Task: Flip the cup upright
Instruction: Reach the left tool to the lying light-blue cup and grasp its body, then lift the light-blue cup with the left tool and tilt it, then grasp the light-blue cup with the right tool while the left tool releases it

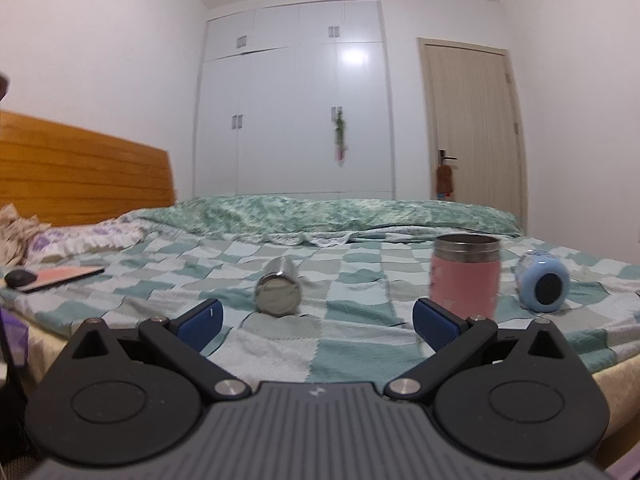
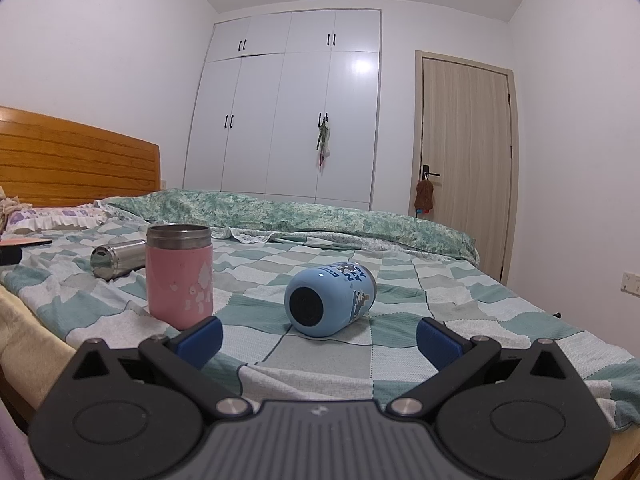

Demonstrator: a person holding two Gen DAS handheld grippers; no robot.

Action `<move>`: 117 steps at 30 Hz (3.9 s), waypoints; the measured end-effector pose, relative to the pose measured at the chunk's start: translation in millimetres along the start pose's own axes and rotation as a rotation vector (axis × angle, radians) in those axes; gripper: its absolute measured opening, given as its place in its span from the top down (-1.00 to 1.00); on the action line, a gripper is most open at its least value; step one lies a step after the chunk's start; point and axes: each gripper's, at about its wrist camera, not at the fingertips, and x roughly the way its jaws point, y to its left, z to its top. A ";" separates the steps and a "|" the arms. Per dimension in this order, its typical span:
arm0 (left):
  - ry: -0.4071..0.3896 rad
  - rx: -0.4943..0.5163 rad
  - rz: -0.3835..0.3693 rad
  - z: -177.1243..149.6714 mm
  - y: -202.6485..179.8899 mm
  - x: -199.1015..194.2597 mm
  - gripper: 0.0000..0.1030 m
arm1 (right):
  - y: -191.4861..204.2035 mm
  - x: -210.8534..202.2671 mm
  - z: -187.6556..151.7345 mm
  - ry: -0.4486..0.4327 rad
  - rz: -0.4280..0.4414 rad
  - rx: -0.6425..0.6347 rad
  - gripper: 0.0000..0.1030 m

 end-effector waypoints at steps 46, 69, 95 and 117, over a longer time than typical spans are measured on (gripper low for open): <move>0.730 0.248 -0.338 57.3 -318.8 289.7 -1.00 | -185.2 153.2 41.9 0.338 0.003 0.022 -1.00; 0.832 0.172 -0.294 64.3 -329.6 275.6 -0.66 | -194.8 170.9 48.0 0.405 0.021 0.063 -1.00; 0.945 -0.031 -0.218 41.4 -261.9 159.0 -0.67 | -131.3 56.8 56.4 0.423 0.085 0.051 -1.00; 0.705 0.032 -0.370 97.6 -166.3 99.3 -1.00 | -88.2 39.5 82.9 0.442 0.143 0.043 -1.00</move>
